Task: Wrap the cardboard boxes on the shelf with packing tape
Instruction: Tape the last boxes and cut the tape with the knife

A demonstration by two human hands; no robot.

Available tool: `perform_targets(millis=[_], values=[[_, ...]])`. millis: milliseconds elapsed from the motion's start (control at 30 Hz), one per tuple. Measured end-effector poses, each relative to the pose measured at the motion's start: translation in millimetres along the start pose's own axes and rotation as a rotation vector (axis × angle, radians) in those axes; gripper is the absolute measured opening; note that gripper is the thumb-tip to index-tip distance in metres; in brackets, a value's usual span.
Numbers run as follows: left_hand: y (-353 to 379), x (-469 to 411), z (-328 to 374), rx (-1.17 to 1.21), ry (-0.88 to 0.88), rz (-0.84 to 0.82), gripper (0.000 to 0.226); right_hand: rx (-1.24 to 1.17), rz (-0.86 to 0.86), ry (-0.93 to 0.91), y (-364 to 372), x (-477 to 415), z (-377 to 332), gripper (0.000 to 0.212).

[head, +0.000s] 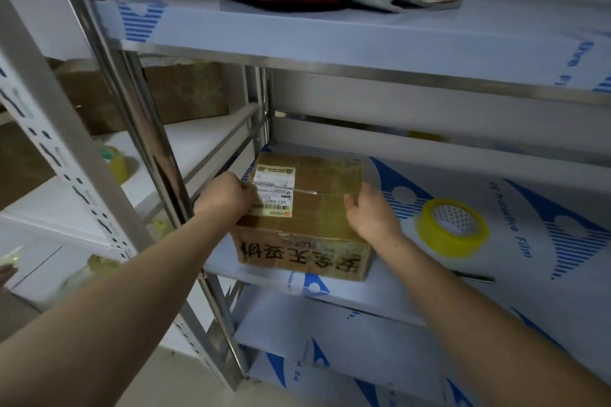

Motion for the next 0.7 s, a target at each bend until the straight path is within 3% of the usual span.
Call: perform_targets(millis=[67, 133, 233, 400, 567, 633, 700], values=[[0.1, -8.3, 8.2, 0.065, -0.040, -0.090, 0.045, -0.031, -0.004, 0.052, -5.8, -16.7, -4.2, 0.059], [10.6, -13.6, 14.3, 0.173, -0.011, -0.186, 0.037, -0.040, -0.047, 0.069, -3.4, -26.6, -8.8, 0.063], [21.4, -21.6, 10.8, 0.278, 0.043, -0.255, 0.037, 0.012, -0.063, 0.074, 5.9, -30.0, -7.2, 0.060], [18.3, -41.7, 16.1, 0.517, -0.096, -0.339, 0.026, 0.029, -0.016, 0.156, -7.9, -52.6, -4.5, 0.050], [24.9, -56.7, 18.5, 0.322, 0.043, -0.305, 0.040, -0.020, -0.070, 0.142, 2.3, -63.7, -17.6, 0.059], [30.2, -56.6, 14.2, 0.371, 0.035, -0.290, 0.042, -0.151, -0.068, 0.172, 3.3, -61.8, -12.6, 0.057], [30.4, -53.8, 13.1, 0.471, -0.055, -0.325, 0.041, -0.457, -0.102, 0.270, 0.7, -55.9, 2.5, 0.063]])
Point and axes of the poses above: each hand's wrist, its own x-axis away from the middle knuckle, its own y-axis out of the palm, z = x × y, the point moved 3 cm from there along -x, towards the middle knuckle, and after that the axes turned 7 degrees about x, right-handed, at the moved point
